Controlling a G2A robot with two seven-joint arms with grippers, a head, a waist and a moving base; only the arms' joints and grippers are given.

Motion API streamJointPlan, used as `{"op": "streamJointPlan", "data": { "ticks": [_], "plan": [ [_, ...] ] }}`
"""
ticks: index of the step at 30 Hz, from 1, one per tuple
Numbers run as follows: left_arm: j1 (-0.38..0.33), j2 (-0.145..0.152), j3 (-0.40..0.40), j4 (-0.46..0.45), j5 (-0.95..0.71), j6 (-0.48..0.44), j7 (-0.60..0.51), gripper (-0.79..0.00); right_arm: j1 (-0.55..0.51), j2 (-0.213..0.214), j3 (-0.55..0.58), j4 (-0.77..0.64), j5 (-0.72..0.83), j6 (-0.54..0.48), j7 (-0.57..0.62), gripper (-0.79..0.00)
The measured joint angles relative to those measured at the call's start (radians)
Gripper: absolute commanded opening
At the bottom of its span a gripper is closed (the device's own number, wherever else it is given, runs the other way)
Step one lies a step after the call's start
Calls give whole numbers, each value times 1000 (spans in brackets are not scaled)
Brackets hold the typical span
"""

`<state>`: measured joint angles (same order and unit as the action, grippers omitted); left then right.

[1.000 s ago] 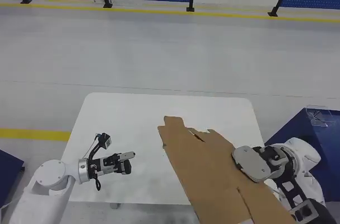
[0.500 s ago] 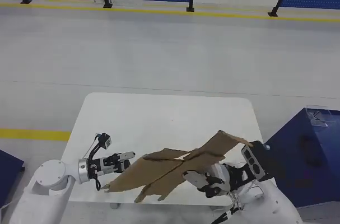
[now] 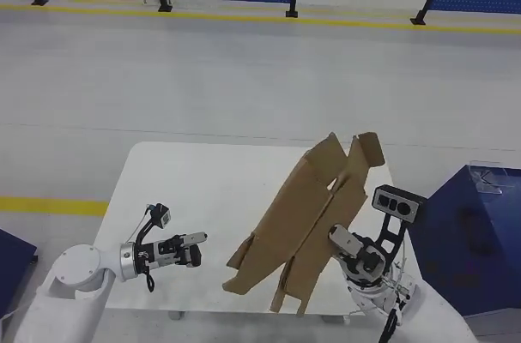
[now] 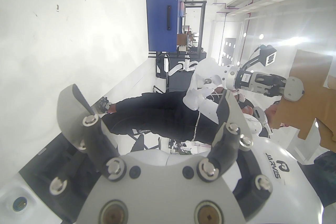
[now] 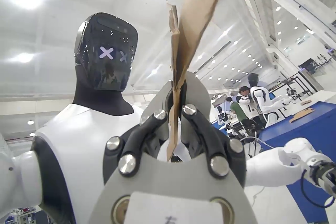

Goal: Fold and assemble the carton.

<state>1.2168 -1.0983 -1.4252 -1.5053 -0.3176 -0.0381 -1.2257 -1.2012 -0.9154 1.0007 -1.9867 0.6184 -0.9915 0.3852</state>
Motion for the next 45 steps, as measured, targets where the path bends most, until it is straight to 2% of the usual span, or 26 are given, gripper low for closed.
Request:
{"op": "streamJointPlan", "data": {
  "ticks": [6,8,10,13,14,17,20,24,30,33,37,40,45],
  "plan": [
    [0,0,0,0,0,0,0,0,-22,-5,-26,-36,30,24,-32,-785],
    [0,0,0,0,0,0,0,0,-61,-13,-81,-150,154,86,-84,-785],
    [0,0,0,0,0,0,0,0,-78,-17,-112,-247,344,168,-71,-785],
    [0,0,0,0,0,0,0,0,-108,-20,-110,-348,763,341,49,-785],
    [0,0,0,0,0,0,0,0,-127,-22,-103,-365,931,432,101,-785],
    [0,0,0,0,0,0,0,0,-175,-20,-64,-364,1286,685,204,-785],
    [0,0,0,0,0,0,0,0,-224,-12,-17,-363,1542,930,198,-785],
    [0,0,0,0,0,0,0,0,-279,-2,47,-363,1759,1199,160,-785],
    [0,0,0,0,0,0,0,0,-351,9,139,-363,1944,1445,97,-785],
    [0,0,0,0,0,0,0,0,-373,11,203,-363,1968,1470,83,-785],
    [0,0,0,0,0,0,0,0,-385,4,290,-363,1805,1359,150,-785],
    [0,0,0,0,0,0,0,0,-397,-5,330,-363,1640,1250,231,-785],
    [0,0,0,0,0,0,0,0,-442,-11,429,-353,1165,999,370,-785]
  ]
}}
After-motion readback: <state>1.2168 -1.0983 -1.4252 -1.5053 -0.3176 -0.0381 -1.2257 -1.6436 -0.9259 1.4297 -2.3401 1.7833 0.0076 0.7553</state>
